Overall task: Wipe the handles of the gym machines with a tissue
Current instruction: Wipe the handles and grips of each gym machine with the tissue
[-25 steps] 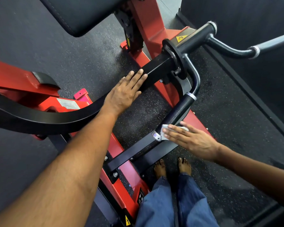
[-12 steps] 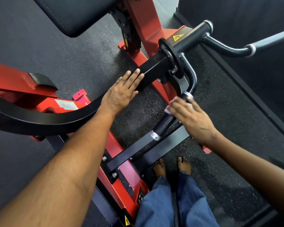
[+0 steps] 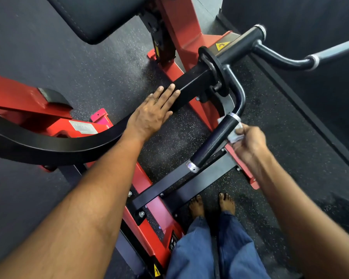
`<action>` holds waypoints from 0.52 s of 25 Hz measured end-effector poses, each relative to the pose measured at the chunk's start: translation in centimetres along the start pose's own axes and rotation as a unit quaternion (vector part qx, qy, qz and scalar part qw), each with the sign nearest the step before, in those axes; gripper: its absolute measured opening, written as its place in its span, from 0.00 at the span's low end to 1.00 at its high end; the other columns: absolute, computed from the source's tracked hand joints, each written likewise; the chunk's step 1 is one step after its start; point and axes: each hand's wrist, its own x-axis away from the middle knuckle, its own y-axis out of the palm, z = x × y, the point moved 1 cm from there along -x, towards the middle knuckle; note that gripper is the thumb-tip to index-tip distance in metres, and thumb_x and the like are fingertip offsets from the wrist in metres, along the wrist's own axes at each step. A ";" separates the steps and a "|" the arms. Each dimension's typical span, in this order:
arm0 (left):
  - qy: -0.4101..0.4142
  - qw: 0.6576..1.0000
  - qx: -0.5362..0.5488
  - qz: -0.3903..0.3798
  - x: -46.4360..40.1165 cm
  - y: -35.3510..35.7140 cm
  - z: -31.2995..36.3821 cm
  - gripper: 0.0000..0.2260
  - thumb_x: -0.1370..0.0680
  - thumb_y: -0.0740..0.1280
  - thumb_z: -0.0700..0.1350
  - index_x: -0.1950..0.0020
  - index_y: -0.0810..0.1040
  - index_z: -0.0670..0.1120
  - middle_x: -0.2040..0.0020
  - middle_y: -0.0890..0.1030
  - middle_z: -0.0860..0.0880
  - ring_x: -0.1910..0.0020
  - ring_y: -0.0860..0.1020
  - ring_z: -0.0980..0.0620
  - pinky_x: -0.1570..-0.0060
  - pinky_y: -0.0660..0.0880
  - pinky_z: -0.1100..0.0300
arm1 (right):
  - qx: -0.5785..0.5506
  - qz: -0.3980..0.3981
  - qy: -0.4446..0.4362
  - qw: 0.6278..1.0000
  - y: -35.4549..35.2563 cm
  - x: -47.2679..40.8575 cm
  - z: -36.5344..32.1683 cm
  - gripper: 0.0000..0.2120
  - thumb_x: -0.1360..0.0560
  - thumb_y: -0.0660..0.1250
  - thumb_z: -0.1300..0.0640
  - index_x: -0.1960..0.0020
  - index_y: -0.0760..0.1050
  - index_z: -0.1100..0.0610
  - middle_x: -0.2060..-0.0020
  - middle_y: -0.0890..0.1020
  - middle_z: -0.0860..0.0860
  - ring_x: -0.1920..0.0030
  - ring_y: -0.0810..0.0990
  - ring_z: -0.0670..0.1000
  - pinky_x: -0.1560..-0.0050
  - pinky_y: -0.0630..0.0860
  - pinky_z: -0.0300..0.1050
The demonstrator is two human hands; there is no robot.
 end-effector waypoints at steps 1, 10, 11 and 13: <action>0.000 1.000 0.001 0.001 0.2 0.0 0.0 0.24 0.17 0.52 0.49 0.22 0.52 0.45 0.23 0.63 0.43 0.29 0.69 0.39 0.36 0.73 0.46 | 0.014 -0.014 -0.002 1.000 0.2 -0.2 -0.5 0.27 0.38 0.52 0.71 0.39 0.70 0.70 0.41 0.76 0.64 0.45 0.78 0.58 0.39 0.75 0.54; -0.003 1.000 0.003 0.002 0.3 0.1 0.1 0.24 0.17 0.52 0.49 0.22 0.52 0.44 0.24 0.63 0.42 0.30 0.69 0.39 0.37 0.74 0.45 | 0.573 -0.012 -0.488 0.658 -0.3 0.7 -2.0 0.28 0.25 0.54 0.74 0.26 0.62 0.60 0.27 0.62 0.51 0.27 0.60 0.48 0.27 0.56 0.42; -0.004 1.000 0.006 -0.001 0.4 0.2 0.1 0.25 0.17 0.52 0.49 0.22 0.52 0.44 0.23 0.63 0.43 0.29 0.69 0.39 0.37 0.74 0.45 | 0.598 -0.045 -0.500 0.624 -1.1 0.4 -1.0 0.31 0.26 0.55 0.75 0.25 0.59 0.59 0.25 0.57 0.52 0.25 0.55 0.48 0.26 0.54 0.43; -0.003 1.000 0.004 -0.002 0.5 0.3 0.1 0.25 0.17 0.51 0.49 0.22 0.51 0.45 0.23 0.62 0.43 0.29 0.69 0.39 0.36 0.73 0.45 | 0.590 -0.063 -0.512 0.621 -3.4 0.9 0.6 0.32 0.27 0.55 0.77 0.26 0.60 0.59 0.25 0.58 0.53 0.25 0.56 0.49 0.26 0.53 0.42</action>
